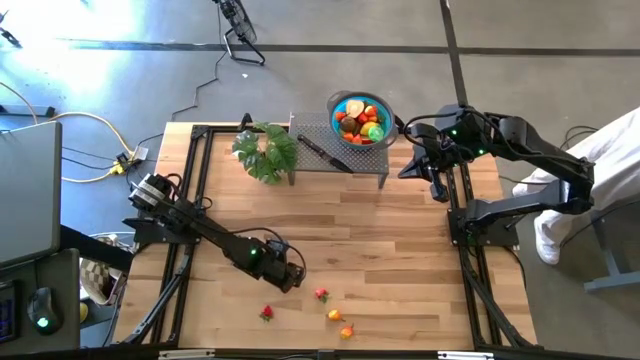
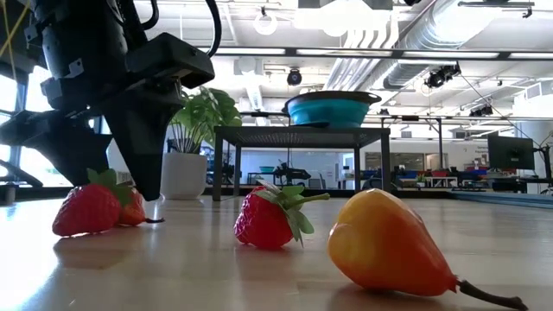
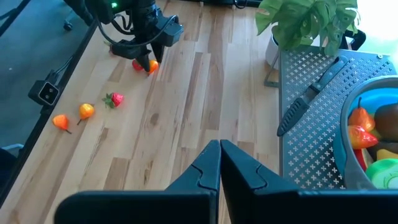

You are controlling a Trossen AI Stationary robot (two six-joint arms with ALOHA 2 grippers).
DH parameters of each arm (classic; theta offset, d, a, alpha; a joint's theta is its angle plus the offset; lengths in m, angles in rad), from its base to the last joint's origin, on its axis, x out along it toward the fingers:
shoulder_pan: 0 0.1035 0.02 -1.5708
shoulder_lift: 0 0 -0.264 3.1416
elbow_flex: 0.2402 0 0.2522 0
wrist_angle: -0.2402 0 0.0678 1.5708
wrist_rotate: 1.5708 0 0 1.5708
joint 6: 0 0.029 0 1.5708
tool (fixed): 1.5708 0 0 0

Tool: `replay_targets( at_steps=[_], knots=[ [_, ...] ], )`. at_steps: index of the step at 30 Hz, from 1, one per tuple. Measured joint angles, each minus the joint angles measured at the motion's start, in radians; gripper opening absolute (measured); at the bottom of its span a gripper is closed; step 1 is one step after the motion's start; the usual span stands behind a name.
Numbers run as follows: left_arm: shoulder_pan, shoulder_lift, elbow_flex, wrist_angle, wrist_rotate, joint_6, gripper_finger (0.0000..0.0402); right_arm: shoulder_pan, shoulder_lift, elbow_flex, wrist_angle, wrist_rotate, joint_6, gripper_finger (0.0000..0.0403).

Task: Pick & Place Fruit
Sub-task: Put the yellow pear in the blue bowl on the shelf

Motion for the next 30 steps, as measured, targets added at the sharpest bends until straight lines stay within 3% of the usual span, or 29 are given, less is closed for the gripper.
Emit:
replay_targets(
  at_steps=[30],
  knots=[
    [0.0, 0.0, 0.0, -0.274, 0.008, -0.162, 0.023, 0.0, 0.0, 0.0, 0.0, -0.007, 0.0, 0.0004]
  ],
)
